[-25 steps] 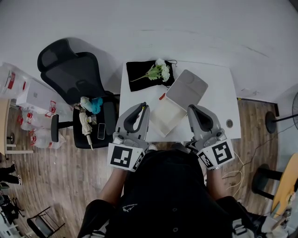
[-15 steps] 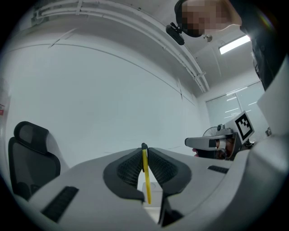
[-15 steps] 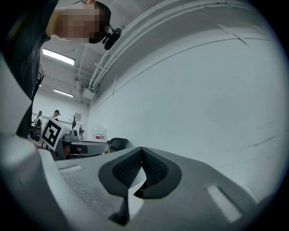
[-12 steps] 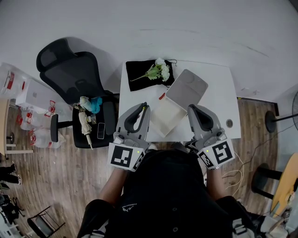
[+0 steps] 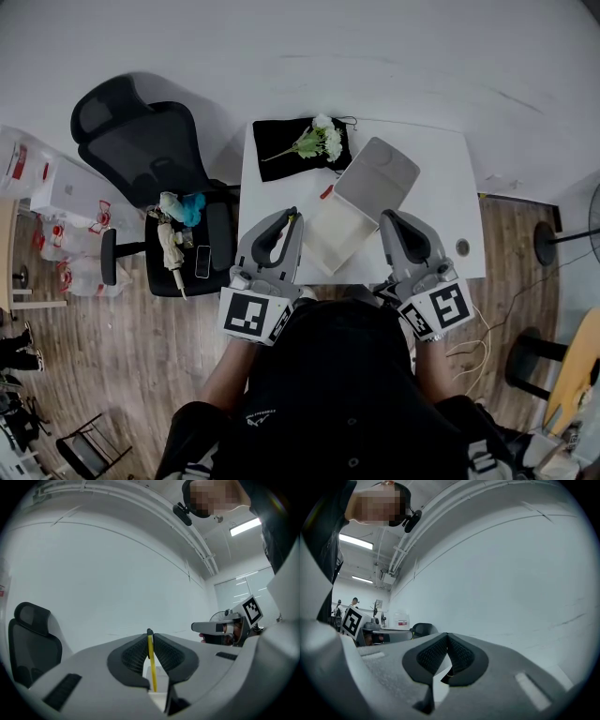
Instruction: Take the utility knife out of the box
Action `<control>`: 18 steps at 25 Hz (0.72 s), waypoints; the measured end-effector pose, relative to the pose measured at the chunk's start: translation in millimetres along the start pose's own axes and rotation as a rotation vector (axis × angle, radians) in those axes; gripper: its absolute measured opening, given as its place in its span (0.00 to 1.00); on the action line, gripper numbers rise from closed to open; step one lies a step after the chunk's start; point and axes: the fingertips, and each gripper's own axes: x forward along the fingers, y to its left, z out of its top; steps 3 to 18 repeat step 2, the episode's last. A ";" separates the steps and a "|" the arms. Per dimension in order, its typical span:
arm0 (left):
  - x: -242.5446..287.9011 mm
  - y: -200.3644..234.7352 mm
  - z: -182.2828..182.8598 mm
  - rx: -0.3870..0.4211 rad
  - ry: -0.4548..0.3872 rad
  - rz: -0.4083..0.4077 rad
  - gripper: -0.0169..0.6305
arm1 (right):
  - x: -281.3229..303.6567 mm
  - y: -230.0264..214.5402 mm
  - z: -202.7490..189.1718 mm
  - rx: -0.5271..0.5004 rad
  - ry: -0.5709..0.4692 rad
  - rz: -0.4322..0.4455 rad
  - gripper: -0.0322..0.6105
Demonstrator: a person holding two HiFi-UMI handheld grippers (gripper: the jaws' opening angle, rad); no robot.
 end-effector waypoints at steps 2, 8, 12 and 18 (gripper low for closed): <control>0.0 0.6 -2.0 -0.001 0.004 0.000 0.09 | 0.3 -1.6 -1.2 0.025 -0.003 -0.004 0.05; 0.0 0.6 -2.0 -0.001 0.004 0.000 0.09 | 0.3 -1.6 -1.2 0.025 -0.003 -0.004 0.05; 0.0 0.6 -2.0 -0.001 0.004 0.000 0.09 | 0.3 -1.6 -1.2 0.025 -0.003 -0.004 0.05; 0.0 0.6 -2.0 -0.001 0.004 0.000 0.09 | 0.3 -1.6 -1.2 0.025 -0.003 -0.004 0.05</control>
